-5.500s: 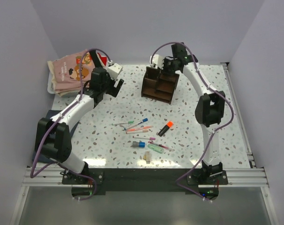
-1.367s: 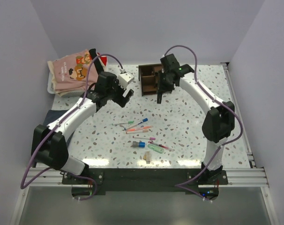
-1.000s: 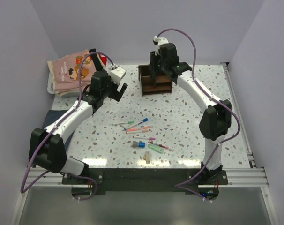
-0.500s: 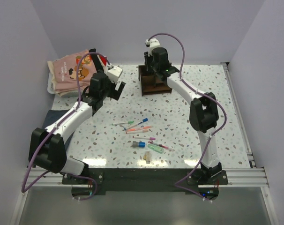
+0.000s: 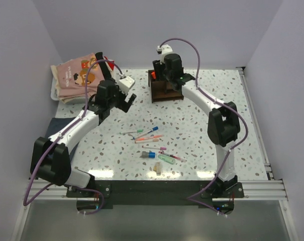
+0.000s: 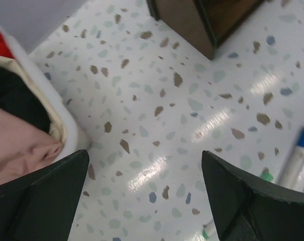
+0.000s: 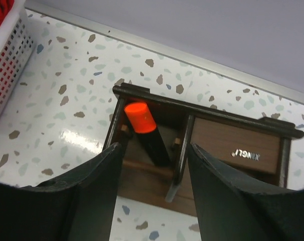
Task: Sort the stationery into containers
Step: Place the pen in the storage box, then pick up the pen from the center of the board.
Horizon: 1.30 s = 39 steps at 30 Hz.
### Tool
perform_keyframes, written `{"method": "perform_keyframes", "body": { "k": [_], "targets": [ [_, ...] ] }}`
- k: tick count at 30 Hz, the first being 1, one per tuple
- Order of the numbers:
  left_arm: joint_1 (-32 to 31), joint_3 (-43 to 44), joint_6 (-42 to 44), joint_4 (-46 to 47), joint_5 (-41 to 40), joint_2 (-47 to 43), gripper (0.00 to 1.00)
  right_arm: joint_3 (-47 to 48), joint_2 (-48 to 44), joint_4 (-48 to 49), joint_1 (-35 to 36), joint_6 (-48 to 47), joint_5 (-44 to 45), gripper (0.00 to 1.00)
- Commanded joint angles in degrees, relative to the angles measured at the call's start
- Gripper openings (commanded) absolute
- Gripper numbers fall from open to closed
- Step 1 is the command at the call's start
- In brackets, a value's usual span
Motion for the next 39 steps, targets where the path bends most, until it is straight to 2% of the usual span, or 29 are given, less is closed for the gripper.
{"method": "perform_keyframes", "body": {
  "k": [1, 2, 4, 5, 6, 8, 9, 11, 14, 19, 26, 32, 39],
  "targets": [
    [-0.01, 1.12, 13.71, -11.69, 19.66, -1.12, 0.99, -2.48, -12.07, -2.65, 0.16, 2.07, 1.07, 0.61],
    [-0.36, 4.18, 18.44, -15.21, 21.34, -0.33, 0.99, -3.96, -13.47, -3.36, 0.25, 2.15, 0.89, 0.62],
    [-0.27, 8.23, 22.25, -26.89, 23.64, 3.79, 0.99, -5.73, -17.6, -6.25, 0.25, 1.63, -0.68, 0.65],
    [-0.36, 12.08, 27.4, -31.28, 24.78, 5.81, 1.0, -7.48, -18.66, -7.31, 0.25, 0.67, -5.22, 0.67],
    [-0.36, 13.77, 30.06, -39.85, 26.53, 10.09, 1.0, -8.19, -20.59, -10.8, 0.16, -3.17, -7.87, 0.67],
    [-0.53, 16.85, 33.94, -44.67, 27.42, 13.81, 1.0, -10.12, -22.27, -14.68, 0.07, -8.46, -16.21, 0.74],
    [-0.53, 16.87, 34.48, -45.64, 27.51, 15.57, 1.0, -11.35, -23.41, -16.62, 0.07, -10.13, -16.86, 0.76],
    [-0.88, 14.68, 33.7, -43.03, 26.73, 15.32, 1.0, -15.73, -26.75, -17.07, -0.28, -11.02, -17.39, 0.76],
    [-1.5, 12.65, 31.86, -36.96, 23.74, 14.62, 0.86, -18.91, -29.56, -18.21, -1.33, -10.68, -17.57, 0.75],
    [-1.59, 14.67, 31.23, -40.03, 25.58, 19.19, 0.78, -21.55, -32.29, -18.31, -2.91, -10.59, -17.3, 0.74],
    [-2.9, 12.48, 28.08, -36.43, 24.27, 21.56, 0.56, -23.58, -33.79, -17.95, -4.41, -9.71, -17.39, 0.73],
    [-3.7, 10.98, 25.08, -31.51, 22.51, 22.09, 0.48, -25.16, -35.46, -17.87, -5.2, -9.53, -16.6, 0.72],
    [-4.66, 8.87, 23.59, -27.29, 21.01, 23.14, 0.45, -26.83, -37.3, -17.87, -6.43, -9.09, -16.43, 0.72]
  ]
}}
